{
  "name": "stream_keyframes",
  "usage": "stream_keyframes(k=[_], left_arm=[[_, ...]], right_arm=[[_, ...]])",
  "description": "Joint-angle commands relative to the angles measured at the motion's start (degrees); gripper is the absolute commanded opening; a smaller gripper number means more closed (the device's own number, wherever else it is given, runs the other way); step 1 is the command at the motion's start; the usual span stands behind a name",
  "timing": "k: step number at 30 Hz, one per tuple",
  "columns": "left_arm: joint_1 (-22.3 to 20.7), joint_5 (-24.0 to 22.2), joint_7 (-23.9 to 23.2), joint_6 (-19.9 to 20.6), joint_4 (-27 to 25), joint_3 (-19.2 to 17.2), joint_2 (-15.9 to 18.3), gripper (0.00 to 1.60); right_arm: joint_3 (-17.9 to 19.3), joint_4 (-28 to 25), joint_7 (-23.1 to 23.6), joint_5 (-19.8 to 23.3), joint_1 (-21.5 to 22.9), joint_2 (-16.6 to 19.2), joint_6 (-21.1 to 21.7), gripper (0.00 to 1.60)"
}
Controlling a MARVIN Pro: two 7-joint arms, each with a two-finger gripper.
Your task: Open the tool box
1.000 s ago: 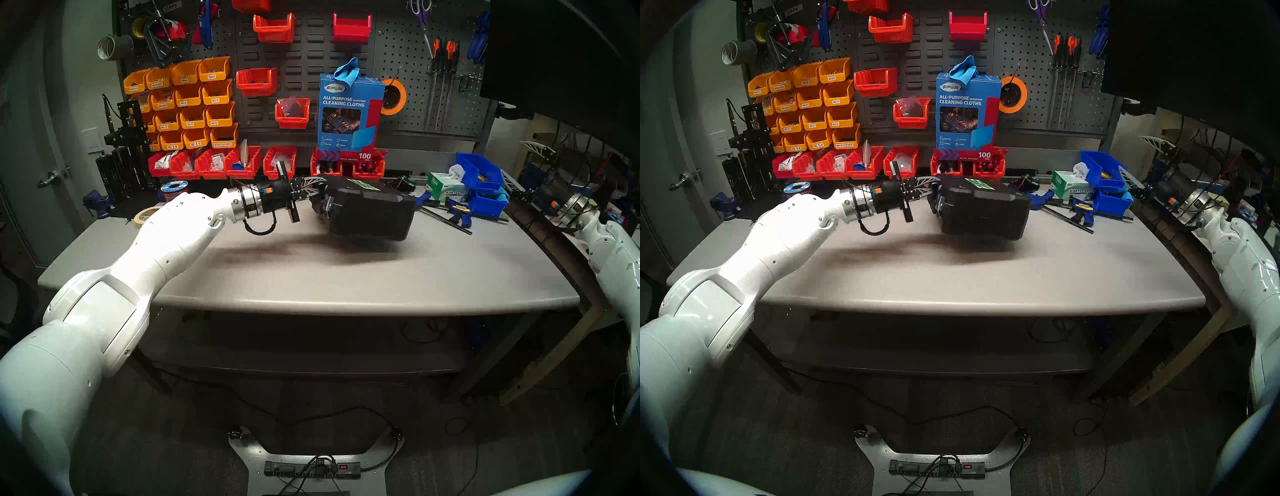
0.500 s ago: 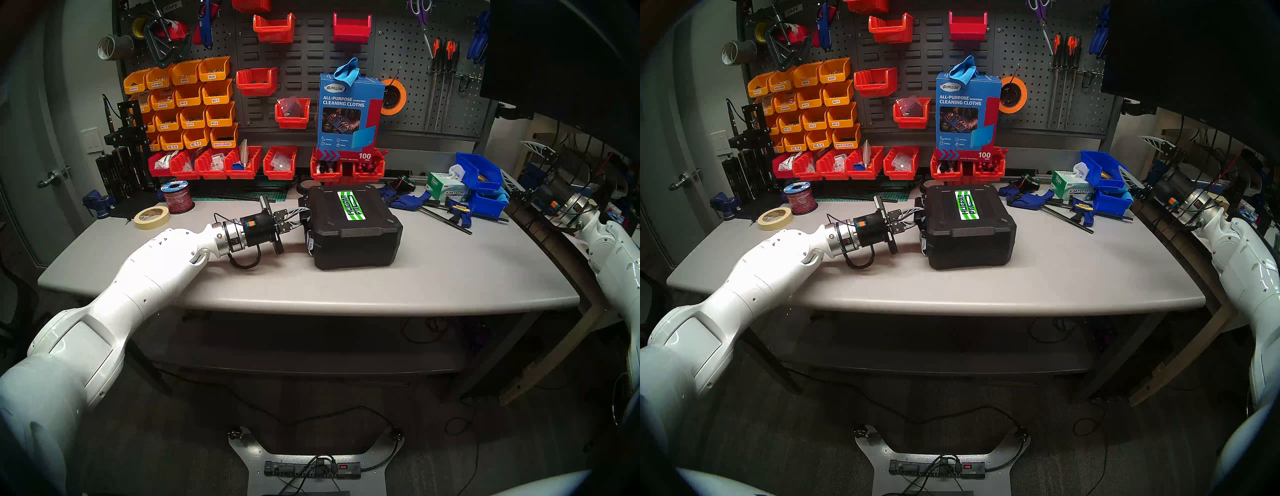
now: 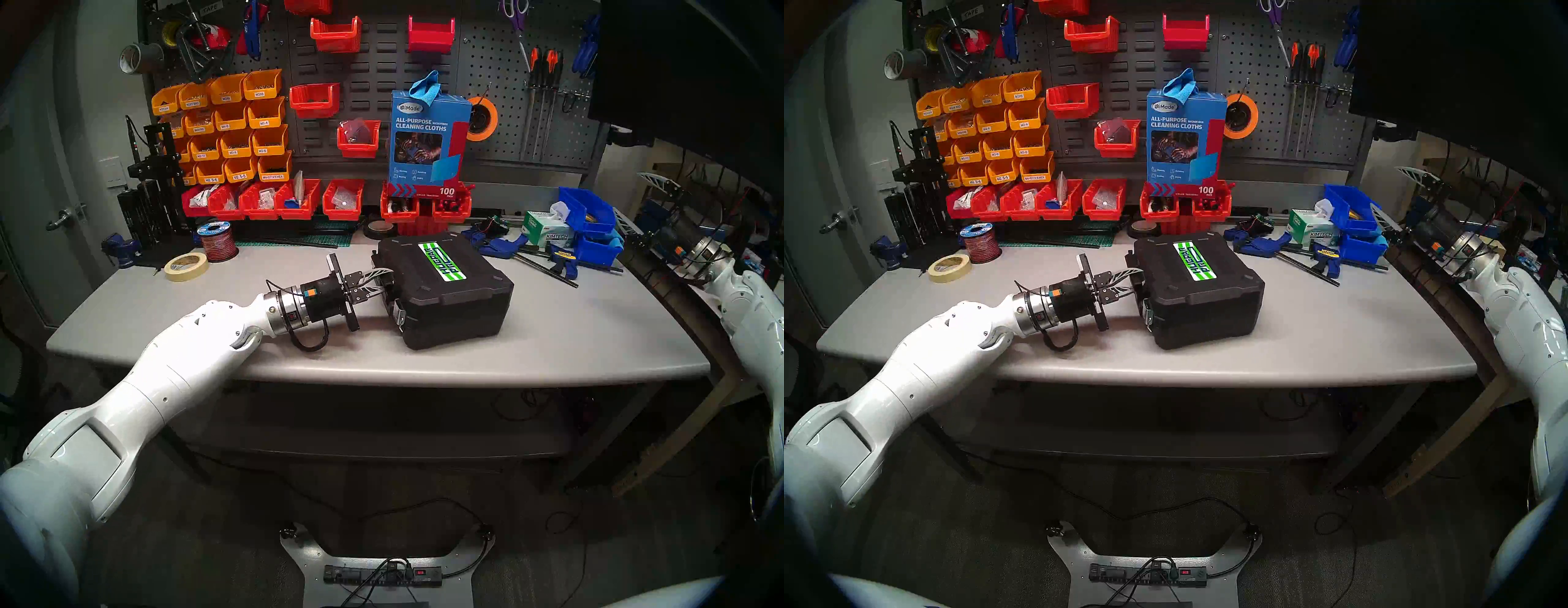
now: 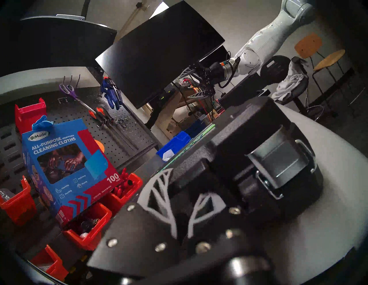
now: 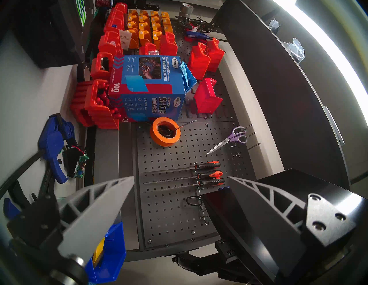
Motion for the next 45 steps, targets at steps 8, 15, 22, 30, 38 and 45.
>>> stream_keyframes(k=[8, 15, 22, 30, 38, 45], left_arm=[[1.08, -1.53, 4.83, 5.31, -11.92, -1.02, -2.92, 0.00], [2.71, 0.58, 7.15, 10.67, -17.59, -0.55, -1.57, 0.00], [4.69, 4.60, 10.17, 17.19, -23.44, -0.37, 0.90, 0.00], [9.34, 13.27, 17.61, 28.69, -28.29, 1.47, 3.59, 0.00], [9.58, 18.27, 25.78, 36.36, -25.98, 3.70, -0.42, 0.00], [9.11, 20.29, 31.24, 40.92, -23.43, 6.02, -5.32, 0.00]], right_arm=[[0.36, -0.15, -0.18, 0.08, 0.40, 0.42, 0.09, 1.60], [0.37, -0.16, -0.20, 0.09, 0.41, 0.45, 0.09, 1.60], [0.39, -0.18, -0.23, 0.09, 0.41, 0.48, 0.09, 1.60], [0.40, -0.19, -0.29, 0.07, 0.41, 0.53, 0.09, 1.60], [0.40, -0.20, -0.29, 0.08, 0.40, 0.53, 0.09, 1.60], [0.39, -0.20, -0.28, 0.09, 0.40, 0.52, 0.09, 1.60]])
